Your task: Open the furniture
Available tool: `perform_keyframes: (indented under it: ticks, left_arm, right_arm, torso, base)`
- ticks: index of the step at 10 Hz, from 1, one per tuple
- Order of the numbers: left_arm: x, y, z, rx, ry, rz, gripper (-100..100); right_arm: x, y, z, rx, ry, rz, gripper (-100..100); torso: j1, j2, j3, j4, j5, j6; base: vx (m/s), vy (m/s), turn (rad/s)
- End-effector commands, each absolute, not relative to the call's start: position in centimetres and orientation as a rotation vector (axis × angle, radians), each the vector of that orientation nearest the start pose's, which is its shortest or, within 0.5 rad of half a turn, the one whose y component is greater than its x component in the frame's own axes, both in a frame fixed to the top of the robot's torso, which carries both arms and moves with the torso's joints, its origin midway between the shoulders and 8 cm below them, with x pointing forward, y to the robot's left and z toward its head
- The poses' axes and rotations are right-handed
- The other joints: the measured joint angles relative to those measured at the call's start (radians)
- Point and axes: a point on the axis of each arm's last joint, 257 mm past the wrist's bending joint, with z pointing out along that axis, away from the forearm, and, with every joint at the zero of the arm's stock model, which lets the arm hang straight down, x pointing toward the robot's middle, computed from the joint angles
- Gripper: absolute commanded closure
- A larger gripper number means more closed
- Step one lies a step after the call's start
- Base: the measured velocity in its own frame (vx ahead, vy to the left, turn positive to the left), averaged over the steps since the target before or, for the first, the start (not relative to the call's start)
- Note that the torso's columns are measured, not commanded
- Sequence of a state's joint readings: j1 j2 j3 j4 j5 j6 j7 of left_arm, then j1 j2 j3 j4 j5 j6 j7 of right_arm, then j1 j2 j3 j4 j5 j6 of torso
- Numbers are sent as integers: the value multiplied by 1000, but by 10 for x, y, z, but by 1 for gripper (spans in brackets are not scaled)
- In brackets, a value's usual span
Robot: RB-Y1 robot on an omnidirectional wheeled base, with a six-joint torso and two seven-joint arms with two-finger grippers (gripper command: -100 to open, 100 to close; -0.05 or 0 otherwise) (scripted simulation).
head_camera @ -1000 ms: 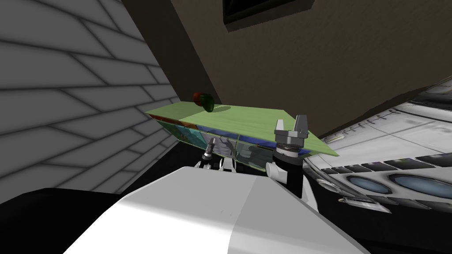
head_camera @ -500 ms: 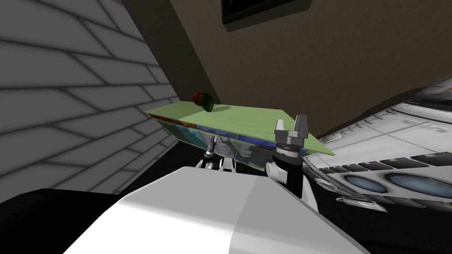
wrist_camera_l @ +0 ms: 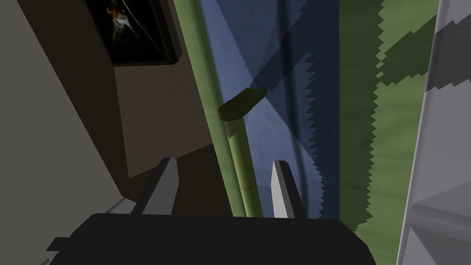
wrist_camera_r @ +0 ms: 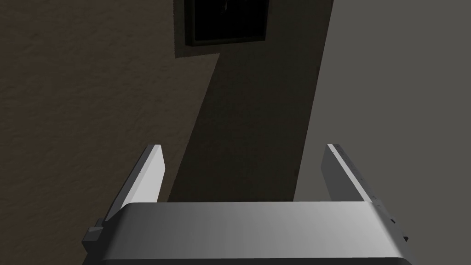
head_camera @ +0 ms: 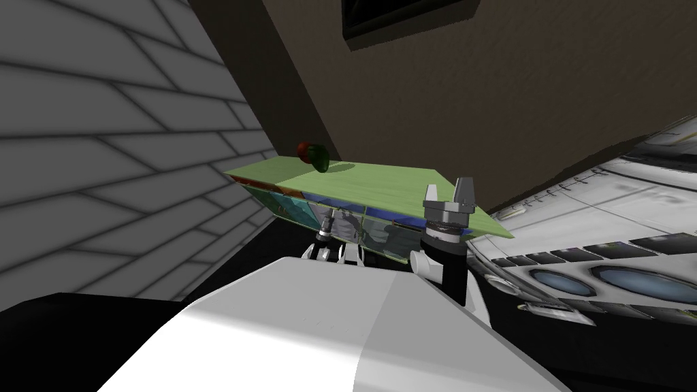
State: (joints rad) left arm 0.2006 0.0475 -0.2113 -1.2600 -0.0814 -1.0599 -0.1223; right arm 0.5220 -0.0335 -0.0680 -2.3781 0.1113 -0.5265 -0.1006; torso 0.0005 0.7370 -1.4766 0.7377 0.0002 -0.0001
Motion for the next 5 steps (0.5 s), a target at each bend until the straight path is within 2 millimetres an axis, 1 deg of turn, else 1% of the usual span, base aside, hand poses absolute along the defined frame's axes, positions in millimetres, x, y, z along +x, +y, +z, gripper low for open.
perform_keyframes:
  ticks: [1, 3, 4, 5]
  left_arm:
    - [383, 150, -222, -595, 954, -1438, 100]
    - [372, 152, -228, -597, 952, -1437, 100]
    - [375, 153, -227, -597, 954, -1437, 100]
    - [373, 160, -228, -569, 976, -1428, -100]
  right_arm:
    - [317, -276, 64, 505, 615, 1275, 0]
    - [317, -276, 64, 505, 615, 1275, 0]
    - [317, -276, 64, 505, 615, 1275, 0]
    - [317, -276, 64, 505, 615, 1275, 0]
  torso:
    - [0, 1, 0, 1, 0, 0]
    - [-1, 1, 1, 1, 0, 0]
    - [0, 1, 1, 1, 0, 0]
    - [-1, 2, 1, 1, 0, 0]
  base:
    - [20, 4, -4]
    - [18, 6, -5]
    - [6, 3, 0]
    - [7, 16, -6]
